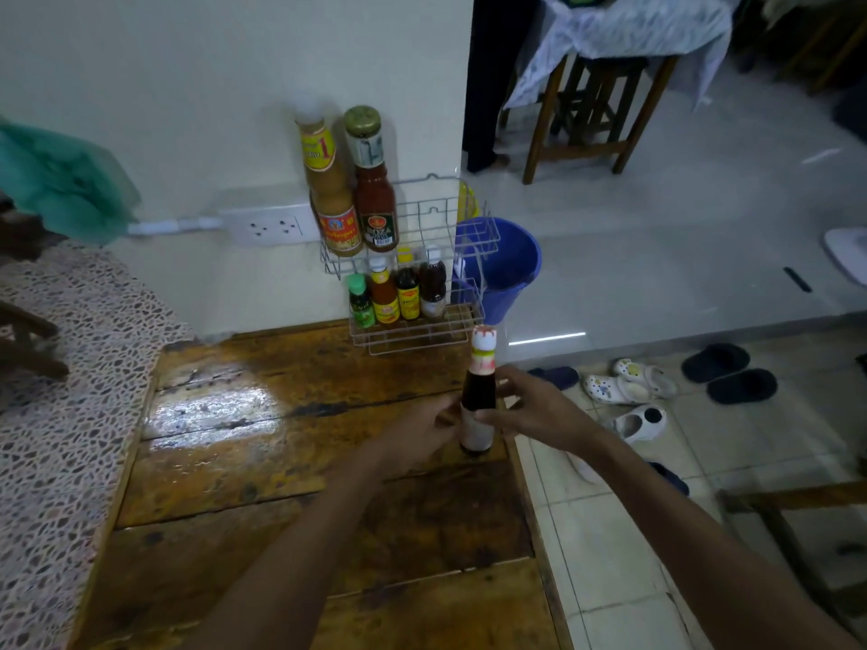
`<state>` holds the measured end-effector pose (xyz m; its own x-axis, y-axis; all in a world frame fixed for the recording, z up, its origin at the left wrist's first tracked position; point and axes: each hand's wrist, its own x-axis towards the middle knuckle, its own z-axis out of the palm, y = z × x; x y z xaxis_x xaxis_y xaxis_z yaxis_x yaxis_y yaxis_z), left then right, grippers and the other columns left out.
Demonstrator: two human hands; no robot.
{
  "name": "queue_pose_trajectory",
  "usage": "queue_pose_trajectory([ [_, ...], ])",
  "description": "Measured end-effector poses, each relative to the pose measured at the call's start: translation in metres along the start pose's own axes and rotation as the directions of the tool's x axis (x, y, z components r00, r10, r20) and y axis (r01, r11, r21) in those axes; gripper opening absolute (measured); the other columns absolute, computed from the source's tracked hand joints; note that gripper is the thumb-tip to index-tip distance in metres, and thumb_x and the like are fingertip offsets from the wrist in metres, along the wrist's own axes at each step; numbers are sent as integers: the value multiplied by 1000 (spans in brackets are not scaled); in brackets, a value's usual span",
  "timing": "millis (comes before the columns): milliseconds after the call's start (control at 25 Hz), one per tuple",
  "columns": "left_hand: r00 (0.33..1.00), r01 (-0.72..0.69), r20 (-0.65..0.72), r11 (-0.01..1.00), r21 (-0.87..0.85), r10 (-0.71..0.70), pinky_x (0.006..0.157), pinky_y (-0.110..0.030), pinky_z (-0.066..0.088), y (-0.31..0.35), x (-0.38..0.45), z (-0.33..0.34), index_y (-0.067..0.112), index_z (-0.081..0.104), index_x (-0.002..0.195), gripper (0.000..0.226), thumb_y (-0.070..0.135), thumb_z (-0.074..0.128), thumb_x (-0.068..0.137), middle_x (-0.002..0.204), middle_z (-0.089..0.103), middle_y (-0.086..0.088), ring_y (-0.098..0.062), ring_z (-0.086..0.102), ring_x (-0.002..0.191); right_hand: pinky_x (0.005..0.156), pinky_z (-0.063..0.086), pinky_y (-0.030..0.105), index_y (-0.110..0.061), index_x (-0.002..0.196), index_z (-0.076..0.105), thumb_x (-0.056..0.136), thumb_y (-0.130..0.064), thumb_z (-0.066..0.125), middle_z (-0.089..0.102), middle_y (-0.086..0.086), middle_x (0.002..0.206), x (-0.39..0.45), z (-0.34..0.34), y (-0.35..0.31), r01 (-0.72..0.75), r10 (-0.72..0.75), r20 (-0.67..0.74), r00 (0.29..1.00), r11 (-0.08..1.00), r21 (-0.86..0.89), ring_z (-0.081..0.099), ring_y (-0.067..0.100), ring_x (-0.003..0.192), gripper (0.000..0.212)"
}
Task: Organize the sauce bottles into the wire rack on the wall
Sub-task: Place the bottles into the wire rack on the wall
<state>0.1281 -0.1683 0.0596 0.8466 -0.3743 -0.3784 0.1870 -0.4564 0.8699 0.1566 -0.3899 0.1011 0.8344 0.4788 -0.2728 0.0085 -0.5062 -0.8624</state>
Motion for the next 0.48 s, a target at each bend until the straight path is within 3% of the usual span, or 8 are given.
queue_pose_trajectory([
  [120,975,-62,-215,998,-33,53,87,-29,55,7,22,-7,35,57,129,35,32,69,96,117,62,17,0,63,106,80,51,15,-25,133,53,83,-36,81,64,-16,118,37,-4,-7,33,-34,-97,995,999,-15,60,-3,107,58],
  [240,886,-86,-456,996,25,88,81,-13,46,4,36,6,34,55,131,41,37,72,94,118,56,15,7,56,104,86,55,25,-24,127,52,77,-30,86,67,-9,115,64,1,-2,-10,38,-231,972,993,121,63,5,105,61],
  [320,856,-98,-510,995,5,87,77,-8,44,-3,45,9,37,53,130,43,38,74,92,118,58,16,12,54,104,87,57,30,-25,124,53,77,-25,86,70,-7,112,75,0,5,-27,72,-228,971,981,193,66,8,102,58],
  [400,875,-87,-482,992,-96,30,75,-6,46,-7,51,5,42,53,124,42,35,78,90,114,61,22,16,55,102,88,57,36,-25,120,58,78,-17,84,72,-5,110,83,-5,13,-13,60,-190,980,970,242,67,10,102,50],
  [480,868,-74,-496,989,-127,1,78,-12,51,-12,60,3,40,57,120,43,30,81,86,111,64,21,11,58,100,91,56,45,-24,119,63,79,-16,82,72,-1,112,88,-9,19,2,52,-181,982,957,289,66,19,108,46],
])
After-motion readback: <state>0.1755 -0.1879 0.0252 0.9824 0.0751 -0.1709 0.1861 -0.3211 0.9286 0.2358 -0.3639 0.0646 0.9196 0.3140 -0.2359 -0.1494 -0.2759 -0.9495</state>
